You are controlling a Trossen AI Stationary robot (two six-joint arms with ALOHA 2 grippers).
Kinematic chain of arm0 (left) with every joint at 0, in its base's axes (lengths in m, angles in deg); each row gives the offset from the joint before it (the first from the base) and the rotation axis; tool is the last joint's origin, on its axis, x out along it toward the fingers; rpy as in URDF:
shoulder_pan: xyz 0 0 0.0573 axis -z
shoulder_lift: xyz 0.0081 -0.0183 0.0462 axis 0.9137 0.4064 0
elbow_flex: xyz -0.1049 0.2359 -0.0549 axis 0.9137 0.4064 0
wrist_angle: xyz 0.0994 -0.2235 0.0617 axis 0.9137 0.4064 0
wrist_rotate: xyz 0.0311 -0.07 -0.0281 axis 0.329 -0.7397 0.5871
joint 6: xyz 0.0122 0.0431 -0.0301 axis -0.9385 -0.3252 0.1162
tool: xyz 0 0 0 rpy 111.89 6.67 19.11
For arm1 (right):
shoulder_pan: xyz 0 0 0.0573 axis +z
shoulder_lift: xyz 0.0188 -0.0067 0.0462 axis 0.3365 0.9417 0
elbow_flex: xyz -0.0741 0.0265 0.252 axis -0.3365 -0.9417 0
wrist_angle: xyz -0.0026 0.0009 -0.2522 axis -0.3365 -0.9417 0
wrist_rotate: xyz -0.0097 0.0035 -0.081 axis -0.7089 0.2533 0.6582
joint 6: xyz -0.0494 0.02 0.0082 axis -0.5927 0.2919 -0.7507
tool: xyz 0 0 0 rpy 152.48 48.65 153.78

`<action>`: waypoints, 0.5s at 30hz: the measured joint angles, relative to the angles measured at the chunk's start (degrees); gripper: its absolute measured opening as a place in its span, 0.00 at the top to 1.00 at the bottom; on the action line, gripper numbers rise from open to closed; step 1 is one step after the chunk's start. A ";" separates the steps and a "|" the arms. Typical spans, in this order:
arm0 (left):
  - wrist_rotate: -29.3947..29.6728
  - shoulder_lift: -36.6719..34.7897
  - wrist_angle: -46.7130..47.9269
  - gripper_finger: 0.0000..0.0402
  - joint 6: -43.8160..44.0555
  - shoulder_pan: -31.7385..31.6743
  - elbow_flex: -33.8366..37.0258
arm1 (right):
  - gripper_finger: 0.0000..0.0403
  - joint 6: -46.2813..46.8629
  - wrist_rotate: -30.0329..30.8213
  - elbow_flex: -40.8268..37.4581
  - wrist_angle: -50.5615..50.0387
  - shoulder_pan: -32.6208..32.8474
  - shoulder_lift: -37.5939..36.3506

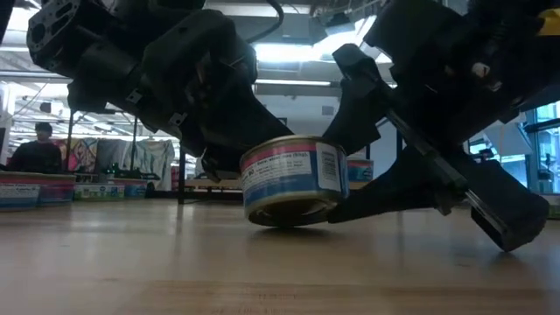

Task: Stack canned seafood by type on shelf
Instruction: Stack the blue and pink tuna can on top of the blue and pink tuna can on the shelf

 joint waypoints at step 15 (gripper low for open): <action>1.54 -20.46 26.66 0.47 -14.36 -3.45 0.09 | 0.52 6.07 4.64 -0.09 -13.42 1.85 -11.09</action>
